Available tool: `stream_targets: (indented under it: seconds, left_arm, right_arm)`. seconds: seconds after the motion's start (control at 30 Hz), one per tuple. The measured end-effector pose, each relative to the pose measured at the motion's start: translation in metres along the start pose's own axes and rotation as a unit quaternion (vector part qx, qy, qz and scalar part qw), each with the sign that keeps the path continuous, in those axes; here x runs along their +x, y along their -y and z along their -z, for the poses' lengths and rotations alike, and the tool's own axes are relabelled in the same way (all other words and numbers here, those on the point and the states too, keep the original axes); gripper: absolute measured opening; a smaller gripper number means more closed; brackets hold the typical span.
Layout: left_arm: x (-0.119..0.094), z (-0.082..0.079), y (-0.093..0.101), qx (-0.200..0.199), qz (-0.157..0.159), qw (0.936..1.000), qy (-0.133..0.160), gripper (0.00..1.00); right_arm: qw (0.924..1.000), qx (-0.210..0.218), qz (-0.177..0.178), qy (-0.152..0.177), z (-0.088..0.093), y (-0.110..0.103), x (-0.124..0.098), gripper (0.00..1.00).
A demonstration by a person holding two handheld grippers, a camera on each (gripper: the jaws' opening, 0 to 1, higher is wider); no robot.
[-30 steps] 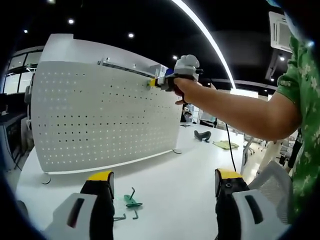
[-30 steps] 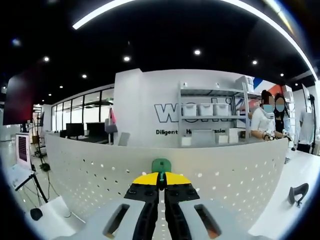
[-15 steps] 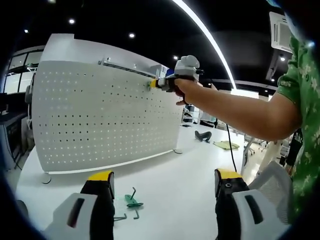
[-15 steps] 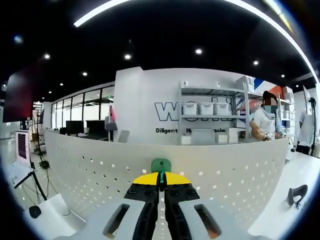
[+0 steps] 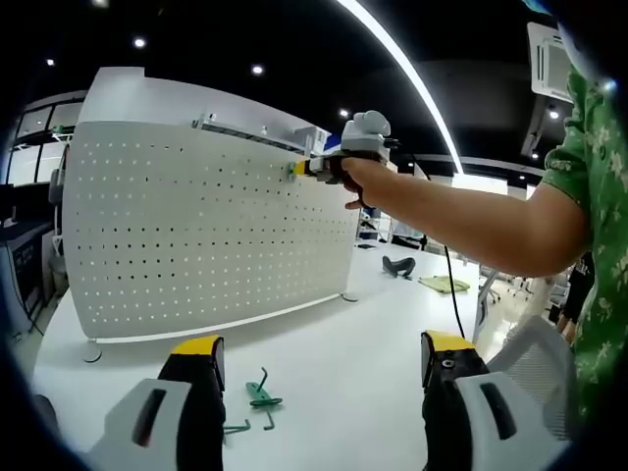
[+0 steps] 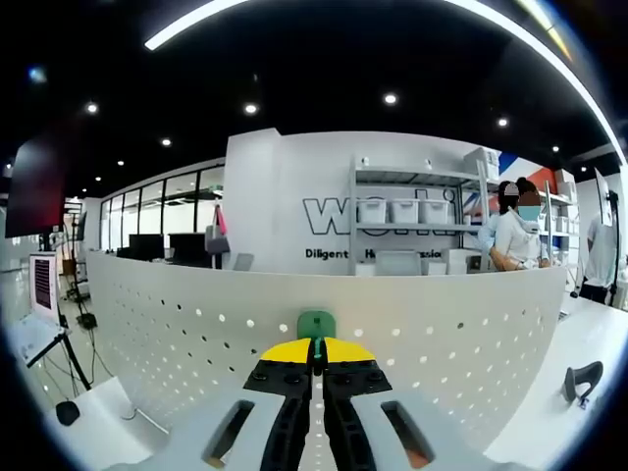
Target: Insert the hook assembly into the mounting plate slot until the hook locks in place.
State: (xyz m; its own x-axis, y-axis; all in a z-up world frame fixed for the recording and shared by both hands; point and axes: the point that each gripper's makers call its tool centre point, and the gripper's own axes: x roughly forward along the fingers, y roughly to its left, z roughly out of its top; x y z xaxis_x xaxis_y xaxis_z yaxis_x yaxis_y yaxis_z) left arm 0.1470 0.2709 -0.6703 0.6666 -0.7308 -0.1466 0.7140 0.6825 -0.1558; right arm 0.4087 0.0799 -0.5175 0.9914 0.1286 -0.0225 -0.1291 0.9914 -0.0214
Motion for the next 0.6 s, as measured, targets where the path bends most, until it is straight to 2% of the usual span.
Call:
stream_targets:
  seconds: [0.6]
  left_arm:
    - [-0.0021,-0.0008,-0.0016,0.0,-0.001,1.0,0.001,0.84]
  right_arm:
    - [1.0,-0.001,0.004,0.002,0.0024,0.0,0.0012,0.01]
